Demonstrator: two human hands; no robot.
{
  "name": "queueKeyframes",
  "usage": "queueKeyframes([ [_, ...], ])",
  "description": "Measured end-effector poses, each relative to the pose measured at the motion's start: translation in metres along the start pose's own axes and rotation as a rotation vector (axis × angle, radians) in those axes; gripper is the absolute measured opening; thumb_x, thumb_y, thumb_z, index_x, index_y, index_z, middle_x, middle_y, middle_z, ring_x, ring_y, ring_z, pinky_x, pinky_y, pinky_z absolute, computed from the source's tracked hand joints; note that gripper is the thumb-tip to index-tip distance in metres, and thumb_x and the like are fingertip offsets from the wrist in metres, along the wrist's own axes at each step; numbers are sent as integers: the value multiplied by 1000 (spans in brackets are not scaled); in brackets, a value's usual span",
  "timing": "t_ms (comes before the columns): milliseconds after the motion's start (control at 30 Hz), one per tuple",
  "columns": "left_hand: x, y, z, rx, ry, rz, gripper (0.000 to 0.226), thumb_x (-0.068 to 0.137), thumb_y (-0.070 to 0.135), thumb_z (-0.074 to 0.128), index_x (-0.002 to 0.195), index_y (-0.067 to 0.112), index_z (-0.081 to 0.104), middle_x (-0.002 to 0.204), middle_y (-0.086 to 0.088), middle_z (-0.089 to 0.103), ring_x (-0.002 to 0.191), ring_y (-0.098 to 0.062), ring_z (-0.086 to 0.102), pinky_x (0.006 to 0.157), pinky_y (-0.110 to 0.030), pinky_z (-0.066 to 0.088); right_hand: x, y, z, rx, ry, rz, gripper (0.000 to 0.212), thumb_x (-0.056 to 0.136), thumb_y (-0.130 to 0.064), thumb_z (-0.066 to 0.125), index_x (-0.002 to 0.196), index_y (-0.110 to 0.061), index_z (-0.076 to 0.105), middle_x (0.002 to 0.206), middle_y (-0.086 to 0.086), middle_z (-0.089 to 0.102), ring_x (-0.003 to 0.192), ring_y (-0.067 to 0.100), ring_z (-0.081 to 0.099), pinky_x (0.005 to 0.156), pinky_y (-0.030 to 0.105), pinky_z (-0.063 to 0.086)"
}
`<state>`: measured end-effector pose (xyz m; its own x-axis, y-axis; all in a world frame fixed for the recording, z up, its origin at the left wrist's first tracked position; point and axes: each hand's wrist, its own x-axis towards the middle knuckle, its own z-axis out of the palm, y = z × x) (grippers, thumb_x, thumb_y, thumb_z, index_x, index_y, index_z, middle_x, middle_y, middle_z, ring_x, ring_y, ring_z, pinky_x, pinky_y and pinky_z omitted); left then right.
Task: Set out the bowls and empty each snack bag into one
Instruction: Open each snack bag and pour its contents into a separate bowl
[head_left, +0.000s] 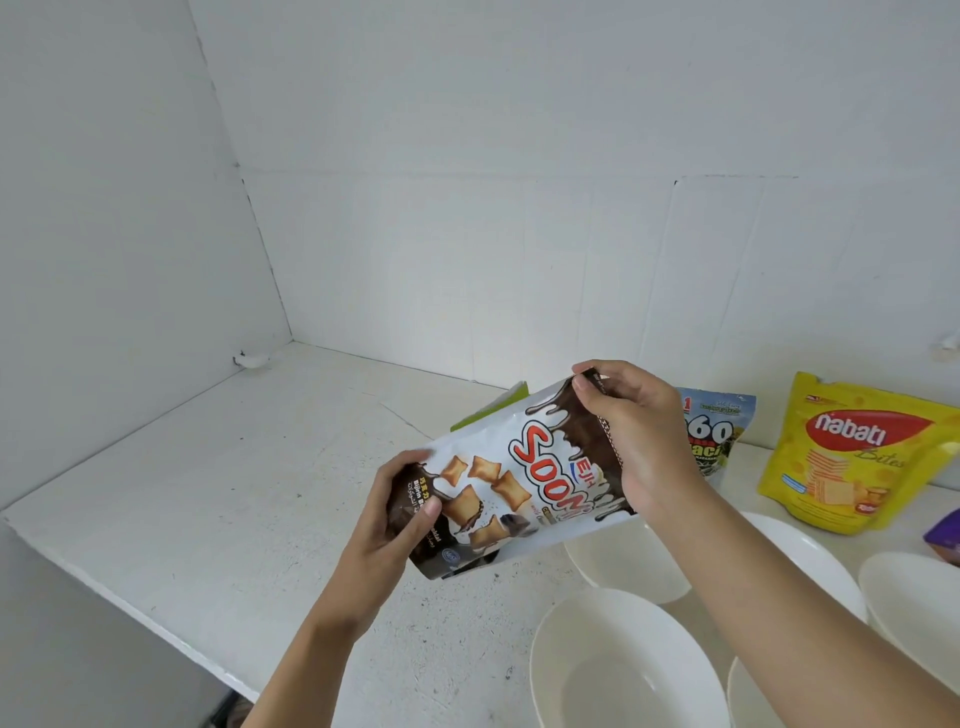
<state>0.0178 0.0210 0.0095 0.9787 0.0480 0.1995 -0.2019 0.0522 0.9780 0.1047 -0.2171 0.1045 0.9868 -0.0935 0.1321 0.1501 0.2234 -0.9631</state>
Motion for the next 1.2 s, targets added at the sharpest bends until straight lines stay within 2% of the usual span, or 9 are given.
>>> queueKeyframes([
  [67,3,4,6,-19,54,-17,40,99,25,56,138,30,50,134,-1,60,116,-35,68,86,-58,60,0,0,-5,25,4,11,18,89,-7,74,105,-15,71,86,10,77,81,25,76,66,36,61],
  [133,7,10,13,-12,84,-9,38,100,25,56,137,28,51,131,-2,62,115,-34,69,86,-59,60,1,0,-10,31,-2,-18,28,89,-9,75,112,-20,62,86,12,77,84,31,76,74,46,62],
  [233,12,21,23,-2,117,24,32,101,24,54,133,28,53,123,3,67,108,-27,72,76,-47,63,2,-4,-18,-9,-63,-100,34,92,-7,71,114,-23,50,86,14,77,83,37,75,75,51,61],
  [300,16,30,28,6,157,52,28,101,26,54,128,28,56,117,5,69,104,-24,73,73,-44,63,2,-7,-25,-71,-121,-144,25,93,-8,69,109,-21,54,87,12,77,81,34,75,73,53,61],
  [367,20,41,30,1,194,75,25,100,27,55,125,26,58,112,4,70,101,-24,74,74,-46,63,4,-9,-30,-117,-176,-163,20,93,-9,70,105,-21,59,89,10,78,81,29,76,73,53,63],
  [500,28,62,34,1,225,97,24,98,26,58,121,24,61,107,7,71,97,-21,74,74,-44,65,5,-17,-42,-152,-278,-159,24,90,-7,73,109,-17,62,97,8,78,86,27,76,71,47,64],
  [867,41,100,51,146,240,125,23,97,26,63,120,24,62,106,-7,71,90,-23,75,70,-39,64,29,-24,-65,-143,-370,-134,22,91,-6,72,106,-17,61,99,6,79,89,29,76,75,46,63],
  [1067,43,98,62,204,231,99,18,98,24,63,115,26,64,93,-1,73,83,-21,76,64,-41,63,34,-5,-78,-150,-382,-74,24,90,-6,73,107,-15,59,99,7,78,89,28,76,73,48,63],
  [1200,45,80,67,269,234,66,15,99,22,65,111,31,65,101,-3,72,88,-25,75,64,-37,62,37,16,-88,-170,-369,-39,26,89,-1,73,107,-15,61,101,12,76,94,29,75,75,47,63],
])
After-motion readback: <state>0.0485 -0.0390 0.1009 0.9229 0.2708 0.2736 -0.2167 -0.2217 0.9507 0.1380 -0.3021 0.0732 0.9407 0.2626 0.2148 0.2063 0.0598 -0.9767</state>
